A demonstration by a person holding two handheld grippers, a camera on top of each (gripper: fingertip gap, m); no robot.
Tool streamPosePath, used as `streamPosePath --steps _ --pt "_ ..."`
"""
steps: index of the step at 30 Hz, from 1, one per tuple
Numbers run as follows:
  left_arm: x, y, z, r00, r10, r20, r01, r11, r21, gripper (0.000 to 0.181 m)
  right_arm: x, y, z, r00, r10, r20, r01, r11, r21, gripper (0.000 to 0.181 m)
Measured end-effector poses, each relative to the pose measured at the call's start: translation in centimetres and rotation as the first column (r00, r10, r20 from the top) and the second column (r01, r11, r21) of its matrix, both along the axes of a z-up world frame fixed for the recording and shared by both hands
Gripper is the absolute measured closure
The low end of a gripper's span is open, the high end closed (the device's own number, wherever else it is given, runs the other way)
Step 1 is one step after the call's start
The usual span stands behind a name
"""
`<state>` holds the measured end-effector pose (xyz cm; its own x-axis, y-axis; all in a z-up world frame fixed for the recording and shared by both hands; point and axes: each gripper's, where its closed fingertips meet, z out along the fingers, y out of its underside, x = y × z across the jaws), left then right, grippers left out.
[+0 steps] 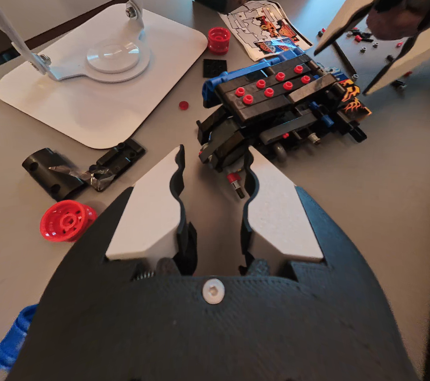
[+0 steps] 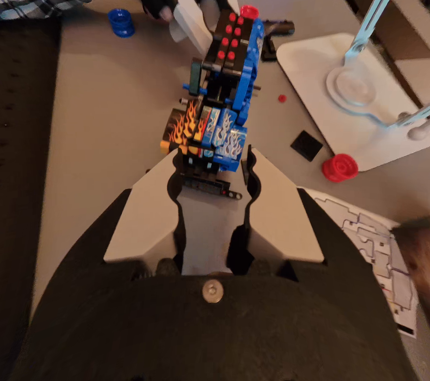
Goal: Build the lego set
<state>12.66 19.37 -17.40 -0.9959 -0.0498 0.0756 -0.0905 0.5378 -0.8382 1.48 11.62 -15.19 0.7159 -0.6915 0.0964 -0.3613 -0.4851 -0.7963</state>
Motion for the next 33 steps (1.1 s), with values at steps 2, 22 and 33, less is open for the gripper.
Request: streamPosePath --steps 2,22,33 --pt "0.3 -0.3 -0.1 1.0 0.017 0.004 -0.017 1.0 -0.009 0.134 -0.3 0.4 -0.9 0.998 0.019 -0.053 -0.018 1.0 0.019 0.124" --pt "0.6 1.4 1.8 0.997 0.048 0.058 -0.048 0.999 0.002 0.133 -1.7 3.4 -1.2 0.984 0.138 -0.11 -0.125 0.985 0.118 0.129" --pt "-5.5 1.7 2.9 0.974 -0.227 0.008 0.227 0.972 -0.064 0.121 -2.3 6.0 -1.8 0.974 0.21 -0.088 -0.202 0.975 0.098 0.125"
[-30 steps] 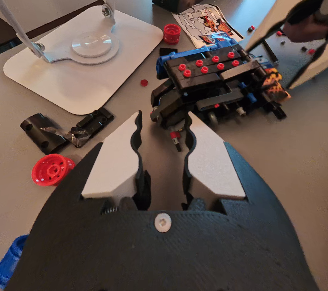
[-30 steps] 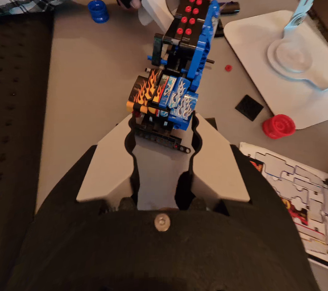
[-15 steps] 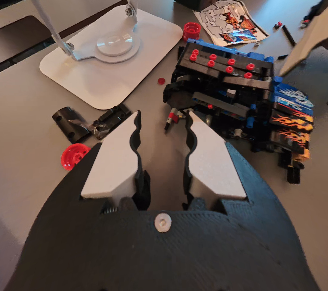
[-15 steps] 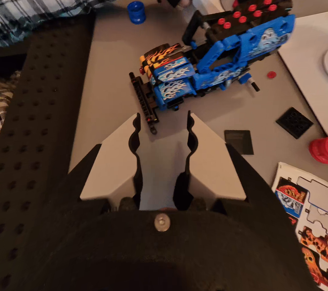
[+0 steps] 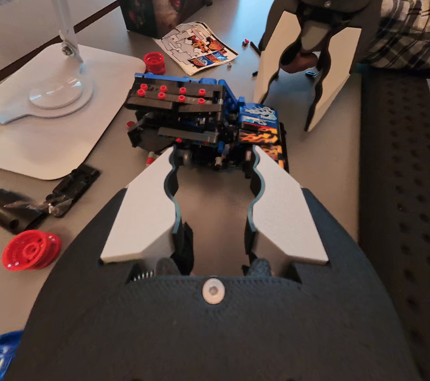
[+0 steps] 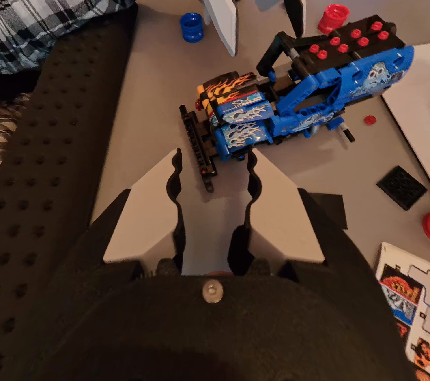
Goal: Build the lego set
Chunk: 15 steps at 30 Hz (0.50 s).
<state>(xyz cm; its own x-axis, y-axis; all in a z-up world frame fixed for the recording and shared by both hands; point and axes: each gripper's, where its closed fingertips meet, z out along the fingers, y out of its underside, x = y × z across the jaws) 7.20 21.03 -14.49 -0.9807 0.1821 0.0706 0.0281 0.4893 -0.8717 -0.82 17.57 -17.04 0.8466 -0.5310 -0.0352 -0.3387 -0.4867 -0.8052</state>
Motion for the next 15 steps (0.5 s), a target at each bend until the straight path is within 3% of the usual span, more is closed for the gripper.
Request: streamPosePath --steps 3,7,11,15 --pt "-0.6 -0.5 -0.2 0.999 -0.026 -0.031 0.026 1.0 -0.005 0.116 -0.5 1.6 0.0 0.999 0.039 -0.003 -0.039 0.999 0.022 0.125" --pt "-0.7 0.0 1.4 0.993 -0.033 -0.116 0.025 0.997 -0.074 0.103 -1.6 3.6 0.3 0.995 0.098 -0.009 -0.098 0.995 0.035 0.125" --pt "-0.1 -0.9 2.7 0.993 0.022 -0.117 -0.034 0.994 -0.106 0.104 -0.5 1.9 0.4 1.0 0.02 -0.008 -0.02 1.0 0.016 0.127" --pt "-1.3 -2.8 1.9 0.997 0.007 -0.071 -0.01 0.999 -0.046 0.1 0.8 1.5 1.2 0.998 -0.063 -0.001 0.063 0.995 0.079 0.128"
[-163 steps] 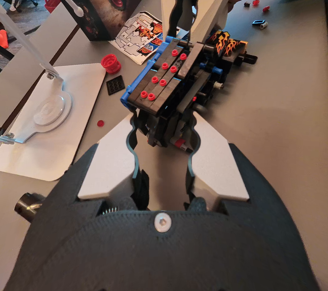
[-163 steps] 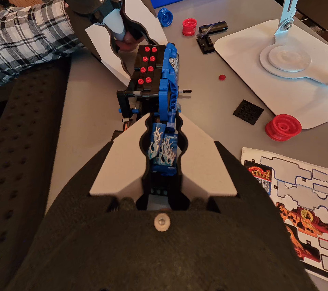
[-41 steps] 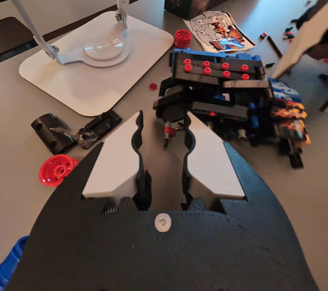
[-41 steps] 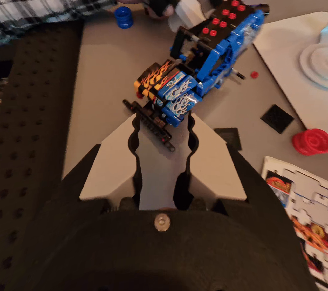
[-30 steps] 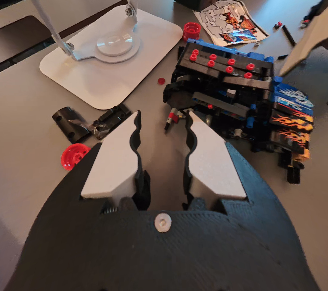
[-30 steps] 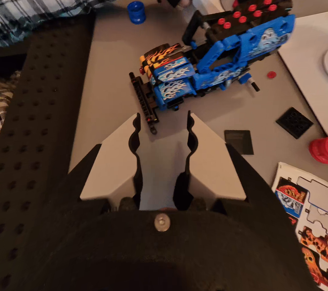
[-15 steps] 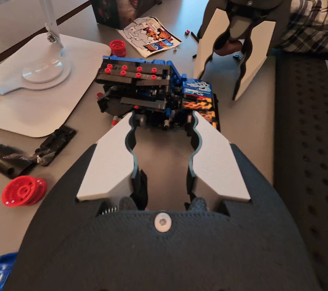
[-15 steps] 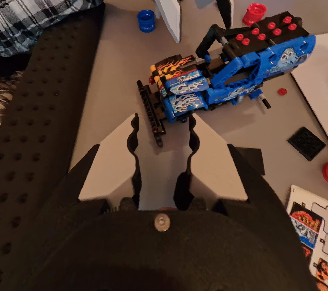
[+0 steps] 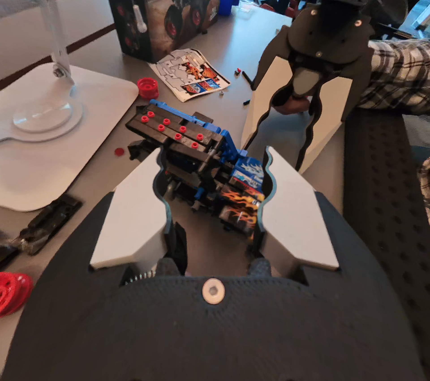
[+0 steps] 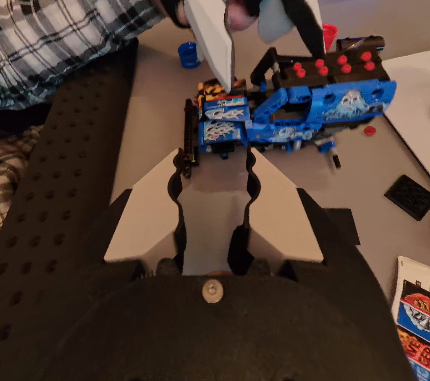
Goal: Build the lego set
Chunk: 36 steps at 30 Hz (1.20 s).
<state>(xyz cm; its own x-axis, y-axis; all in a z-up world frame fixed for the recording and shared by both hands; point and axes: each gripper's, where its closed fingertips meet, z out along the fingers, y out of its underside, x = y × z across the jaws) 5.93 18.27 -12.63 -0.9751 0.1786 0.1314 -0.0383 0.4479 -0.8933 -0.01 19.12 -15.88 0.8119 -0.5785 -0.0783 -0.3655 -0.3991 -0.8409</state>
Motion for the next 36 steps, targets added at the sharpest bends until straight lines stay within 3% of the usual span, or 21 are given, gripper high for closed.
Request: streamPosePath --steps 2,6,10,13,17,28,36 --pt "-0.5 -0.6 -0.2 0.999 -0.02 0.032 0.019 0.999 0.035 0.099 0.1 1.1 0.3 1.0 0.0 0.024 -0.001 1.0 0.011 0.126" --pt "-0.5 -0.9 -2.2 0.994 -0.042 0.102 0.025 0.987 0.156 0.096 -1.6 3.6 0.0 0.993 0.116 0.028 -0.116 0.993 0.012 0.12" --pt "-0.4 -0.3 -2.6 0.978 -0.037 0.206 -0.004 0.981 0.196 0.099 -1.1 0.5 0.3 0.998 0.068 0.016 -0.068 0.997 -0.024 0.128" --pt "-0.5 -0.4 -2.4 0.976 -0.045 0.215 0.002 0.98 0.199 0.113 0.3 -2.6 1.2 0.999 -0.021 0.028 0.021 1.0 -0.003 0.133" --pt "-0.5 -0.3 -2.4 0.978 -0.084 0.189 0.045 0.978 0.205 0.116 1.2 -4.7 0.9 0.996 -0.09 0.003 0.09 0.996 0.015 0.135" --pt "1.9 0.0 -1.5 0.989 -0.059 -0.135 0.079 0.986 0.148 0.125 2.3 -6.4 -0.2 0.987 -0.16 -0.009 0.159 0.987 -0.02 0.133" --pt "5.2 0.1 -1.8 0.924 0.055 -0.377 0.002 0.989 0.149 0.123 2.5 -6.8 -0.8 0.984 -0.176 -0.037 0.175 0.984 -0.018 0.132"
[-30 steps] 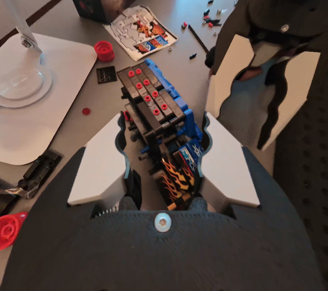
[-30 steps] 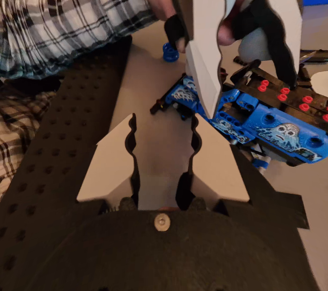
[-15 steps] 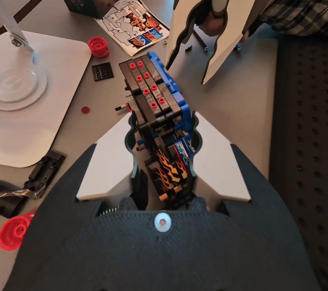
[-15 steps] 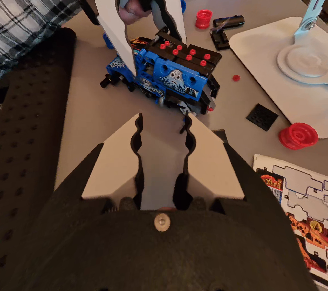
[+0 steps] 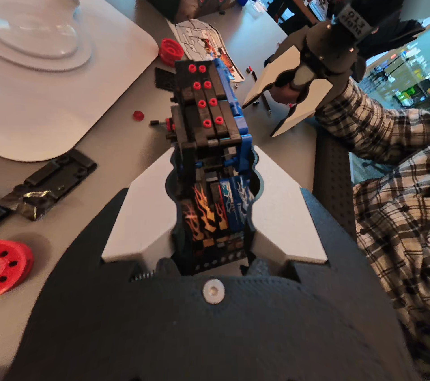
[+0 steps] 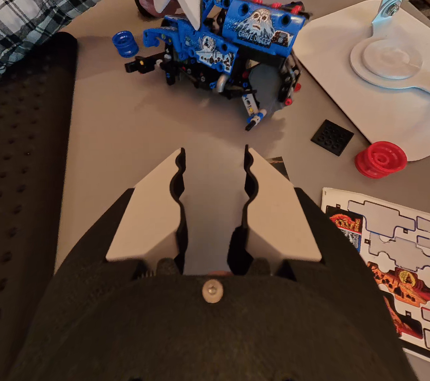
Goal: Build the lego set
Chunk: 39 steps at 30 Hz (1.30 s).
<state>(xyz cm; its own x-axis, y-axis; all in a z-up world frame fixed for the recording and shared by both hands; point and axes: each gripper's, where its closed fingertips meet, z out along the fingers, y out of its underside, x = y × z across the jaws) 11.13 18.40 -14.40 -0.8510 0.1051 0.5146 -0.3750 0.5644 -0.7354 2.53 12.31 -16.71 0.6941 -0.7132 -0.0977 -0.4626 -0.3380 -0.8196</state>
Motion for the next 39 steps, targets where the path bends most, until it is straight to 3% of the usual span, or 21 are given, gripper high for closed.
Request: streamPosePath --steps 8,15,20,27,32,39 --pt "0.8 0.4 0.1 0.999 0.032 0.013 -0.031 0.999 -0.03 0.123 0.3 -0.8 -0.4 1.0 -0.02 -0.016 0.02 1.0 -0.005 0.131" --pt "0.5 1.9 -0.3 0.967 0.028 0.252 -0.04 0.998 0.04 0.118 0.4 -1.7 0.2 0.999 -0.042 0.003 0.042 0.999 -0.015 0.131" --pt "0.1 2.0 0.6 0.916 0.022 0.401 -0.032 0.999 0.019 0.117 0.6 -3.2 0.4 0.997 -0.075 0.012 0.075 0.996 -0.037 0.131" --pt "-0.4 0.6 0.4 0.831 0.008 0.556 -0.047 0.997 0.056 0.114 0.7 -9.6 4.3 0.968 -0.23 0.101 0.229 0.973 0.017 0.131" --pt "-0.7 0.2 0.4 0.821 0.0 0.571 -0.034 0.998 0.047 0.128 -0.4 -15.8 8.1 0.906 -0.381 0.182 0.361 0.923 0.136 0.133" --pt "-2.8 -1.0 0.4 0.831 -0.054 0.553 0.049 0.999 0.024 0.122 -1.1 -19.8 7.6 0.87 -0.469 0.152 0.441 0.878 0.188 0.135"
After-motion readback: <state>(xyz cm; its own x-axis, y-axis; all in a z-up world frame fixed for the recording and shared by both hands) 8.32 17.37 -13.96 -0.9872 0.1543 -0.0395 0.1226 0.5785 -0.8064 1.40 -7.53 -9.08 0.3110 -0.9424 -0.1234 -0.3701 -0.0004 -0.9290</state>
